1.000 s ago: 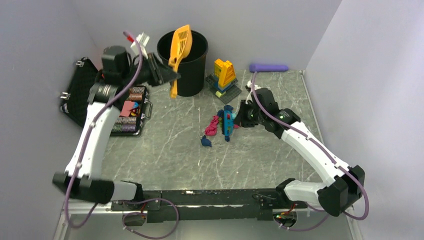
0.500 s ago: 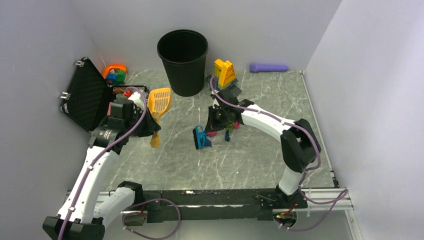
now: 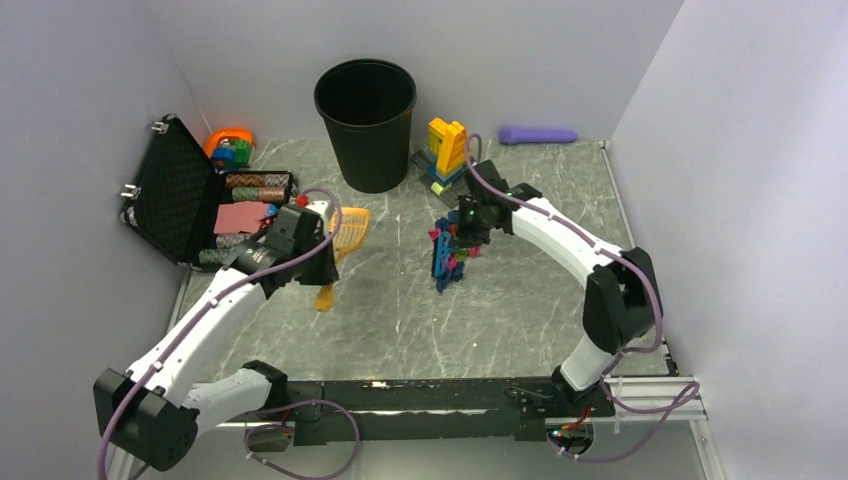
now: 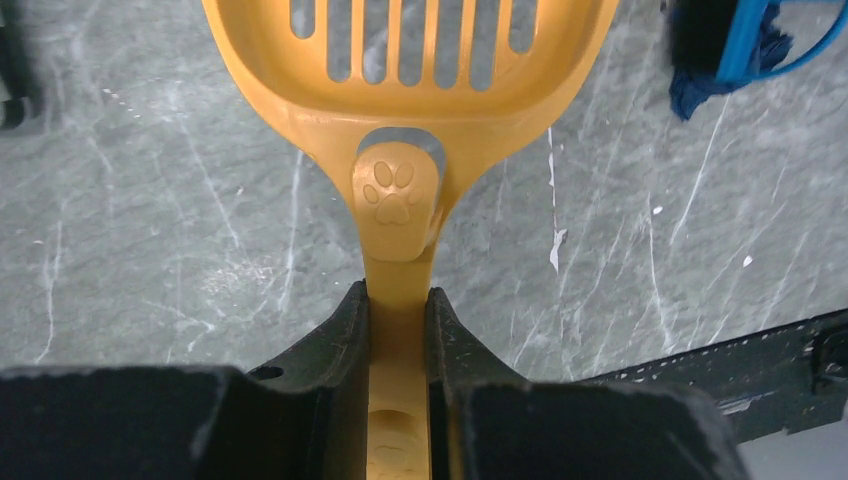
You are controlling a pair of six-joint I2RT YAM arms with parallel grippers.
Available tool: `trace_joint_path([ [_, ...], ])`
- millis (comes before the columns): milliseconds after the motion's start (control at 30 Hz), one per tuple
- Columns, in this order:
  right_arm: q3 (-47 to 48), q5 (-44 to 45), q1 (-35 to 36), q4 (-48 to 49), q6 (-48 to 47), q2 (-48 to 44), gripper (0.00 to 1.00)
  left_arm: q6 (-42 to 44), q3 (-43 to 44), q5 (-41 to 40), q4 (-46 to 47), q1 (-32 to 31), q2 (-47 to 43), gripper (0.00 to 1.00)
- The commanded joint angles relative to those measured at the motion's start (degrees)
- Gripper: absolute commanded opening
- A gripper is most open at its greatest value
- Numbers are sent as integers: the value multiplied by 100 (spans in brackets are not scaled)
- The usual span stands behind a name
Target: Sweep away the paper scraps from the table
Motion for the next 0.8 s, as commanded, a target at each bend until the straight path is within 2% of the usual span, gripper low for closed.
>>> trace_joint_path([
  [0,123,28,-170,-27,-278,-619,0,-91,82,-471,246,-505,161,0],
  [267,316,-52,-787,524,6,-823,0,21,94,-509,290,-1236,715,0],
  [467,-246,-951,-1096,1746,629,-863,0,5,130,-578,133,-1717,1208,0],
  [633,-418,-1697,-1096,2729,1085,-373,0,-11,10,-384,149,-1927,1463,0],
  [767,-350,-1746,-1101,3044,1322,137,0,140,-18,-223,173,-2324,1580,0],
])
